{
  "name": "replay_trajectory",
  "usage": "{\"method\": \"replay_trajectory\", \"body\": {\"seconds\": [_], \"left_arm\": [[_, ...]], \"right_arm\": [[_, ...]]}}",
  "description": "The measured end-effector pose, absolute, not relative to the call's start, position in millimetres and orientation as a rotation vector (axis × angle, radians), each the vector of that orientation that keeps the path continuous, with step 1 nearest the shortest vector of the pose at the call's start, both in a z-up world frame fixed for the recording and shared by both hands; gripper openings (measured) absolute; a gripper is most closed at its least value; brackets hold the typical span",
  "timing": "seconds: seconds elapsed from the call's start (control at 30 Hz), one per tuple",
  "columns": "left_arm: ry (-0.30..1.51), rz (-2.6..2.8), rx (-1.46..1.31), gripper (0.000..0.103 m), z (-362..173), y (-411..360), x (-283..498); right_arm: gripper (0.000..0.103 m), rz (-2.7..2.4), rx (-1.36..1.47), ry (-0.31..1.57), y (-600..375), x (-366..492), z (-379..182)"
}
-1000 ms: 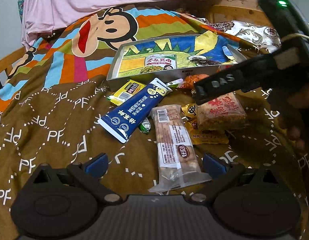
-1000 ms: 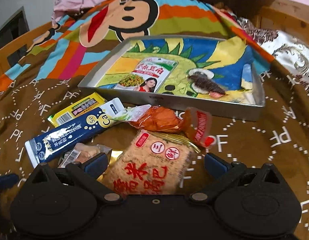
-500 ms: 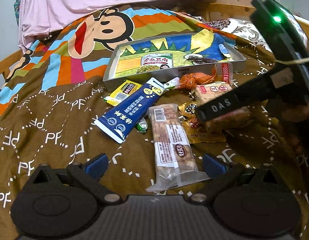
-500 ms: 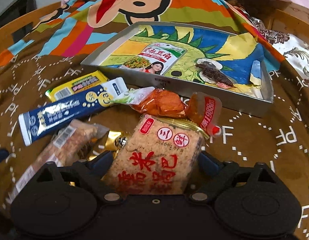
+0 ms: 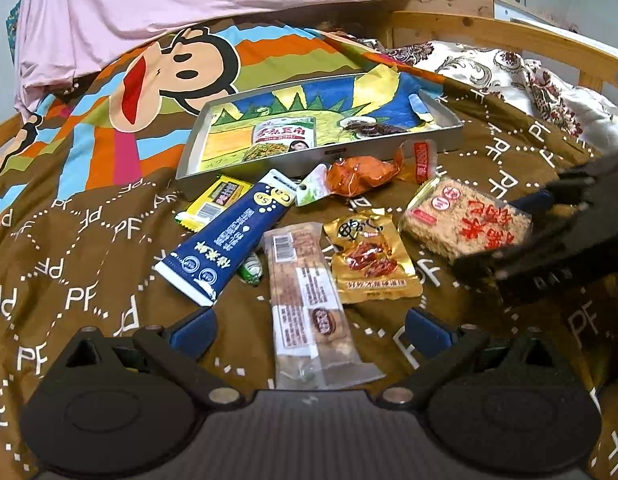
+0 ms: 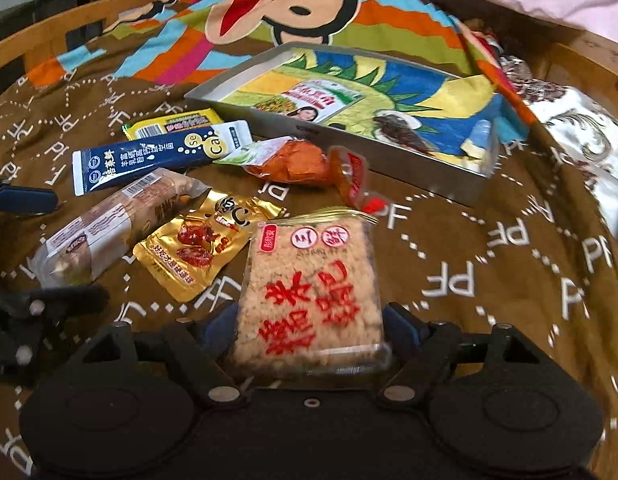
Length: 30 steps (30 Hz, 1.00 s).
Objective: Organize snacks
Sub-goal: 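Grasp the red-lettered rice cracker bag with the right tool and lift, then close left tool on the wrapped long bar while right tool holds the rice cracker bag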
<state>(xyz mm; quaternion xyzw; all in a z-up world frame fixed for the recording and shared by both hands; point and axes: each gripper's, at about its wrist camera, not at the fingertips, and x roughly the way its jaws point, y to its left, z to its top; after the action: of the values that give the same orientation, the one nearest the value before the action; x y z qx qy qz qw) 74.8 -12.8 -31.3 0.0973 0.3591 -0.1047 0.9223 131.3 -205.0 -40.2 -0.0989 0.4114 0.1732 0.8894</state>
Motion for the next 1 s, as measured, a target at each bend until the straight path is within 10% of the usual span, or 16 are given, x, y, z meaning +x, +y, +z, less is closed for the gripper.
{"method": "replay_trajectory", "body": {"seconds": [0.73, 1.0], "left_arm": [[0.801, -0.186, 0.012, 0.096, -36, -9, 108], [0.832, -0.189, -0.005, 0.073, -39, -8, 111]], "right_arm": [[0.089, 0.384, -0.198, 0.735, -196, 133, -55], [0.089, 0.364, -0.223, 0.707, -192, 130, -57]]}}
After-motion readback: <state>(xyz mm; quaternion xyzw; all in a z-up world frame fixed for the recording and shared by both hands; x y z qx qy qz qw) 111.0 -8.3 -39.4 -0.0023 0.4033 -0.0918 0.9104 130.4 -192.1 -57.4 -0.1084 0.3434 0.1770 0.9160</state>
